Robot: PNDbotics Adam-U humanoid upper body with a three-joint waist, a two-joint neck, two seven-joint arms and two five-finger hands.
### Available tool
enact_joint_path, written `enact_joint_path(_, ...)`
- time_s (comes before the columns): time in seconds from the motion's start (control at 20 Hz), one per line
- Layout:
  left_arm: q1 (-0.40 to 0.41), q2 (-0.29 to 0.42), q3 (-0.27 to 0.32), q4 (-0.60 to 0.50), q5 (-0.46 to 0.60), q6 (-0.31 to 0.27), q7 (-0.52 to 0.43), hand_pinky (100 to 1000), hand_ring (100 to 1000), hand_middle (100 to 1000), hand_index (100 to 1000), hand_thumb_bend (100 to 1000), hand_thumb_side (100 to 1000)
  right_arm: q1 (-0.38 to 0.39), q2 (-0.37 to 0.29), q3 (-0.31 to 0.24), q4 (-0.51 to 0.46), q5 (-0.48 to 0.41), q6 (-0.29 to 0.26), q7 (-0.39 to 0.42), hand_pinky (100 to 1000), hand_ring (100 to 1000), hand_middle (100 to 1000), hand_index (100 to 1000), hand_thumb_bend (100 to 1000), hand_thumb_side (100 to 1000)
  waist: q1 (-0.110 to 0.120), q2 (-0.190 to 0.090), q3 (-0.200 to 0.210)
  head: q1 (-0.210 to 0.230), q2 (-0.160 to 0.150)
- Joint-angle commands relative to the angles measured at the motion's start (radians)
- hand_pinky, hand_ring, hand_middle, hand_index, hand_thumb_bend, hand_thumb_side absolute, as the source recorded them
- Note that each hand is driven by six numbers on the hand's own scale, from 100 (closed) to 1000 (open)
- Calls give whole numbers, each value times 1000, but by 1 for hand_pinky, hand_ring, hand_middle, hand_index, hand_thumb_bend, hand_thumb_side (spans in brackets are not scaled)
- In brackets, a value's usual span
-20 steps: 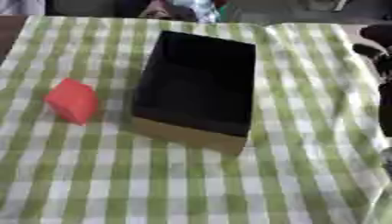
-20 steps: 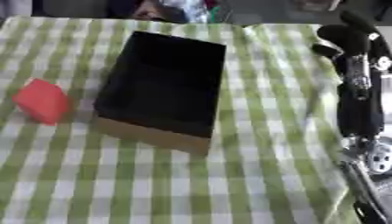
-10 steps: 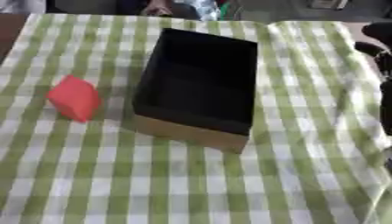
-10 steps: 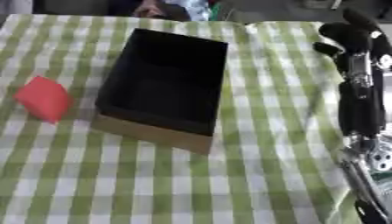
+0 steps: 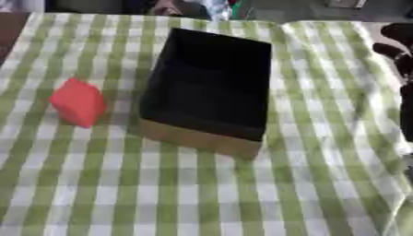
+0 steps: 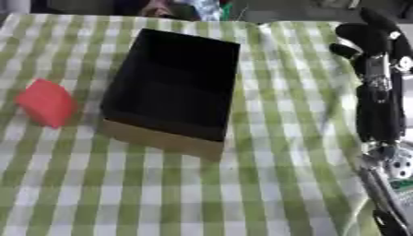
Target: Pick up objects on the table and place them in the box.
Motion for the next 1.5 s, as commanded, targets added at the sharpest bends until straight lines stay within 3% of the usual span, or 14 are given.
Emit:
enact_joint_path(0.05, -38, 136, -10, -18, -15, 30, -133, 746, 729, 789, 930, 345, 742, -6, -29, -4, -17, 5, -5, 5, 763, 817, 692, 874, 100, 736, 4, -11, -4, -1, -1)
enact_joint_path(0.3, -88, 272, -33, -7, -44, 22, -366, 751, 793, 838, 966, 370, 685, -5, -33, 0, -17, 2, -5, 10, 763, 816, 692, 874, 100, 737, 8, -16, -16, 4, -6)
enact_joint_path(0.7, -193, 403, -86, 148, -135, -119, -695, 758, 856, 883, 1000, 609, 579, -7, -35, 8, -17, -2, 0, 23, 763, 817, 691, 873, 100, 737, 15, -20, -31, 14, 0)
enact_joint_path(1.15, -343, 424, -175, 318, -217, -216, -925, 766, 896, 946, 1000, 798, 486, -11, -36, 16, -17, -10, 3, 35, 763, 817, 691, 871, 100, 738, 17, -27, -41, 45, 8)
enact_joint_path(1.5, -432, 395, -208, 449, -238, -233, -1055, 775, 898, 955, 1000, 727, 442, -9, -34, 22, -17, -13, 7, 42, 763, 817, 690, 869, 100, 736, 20, -31, -47, 52, 4)
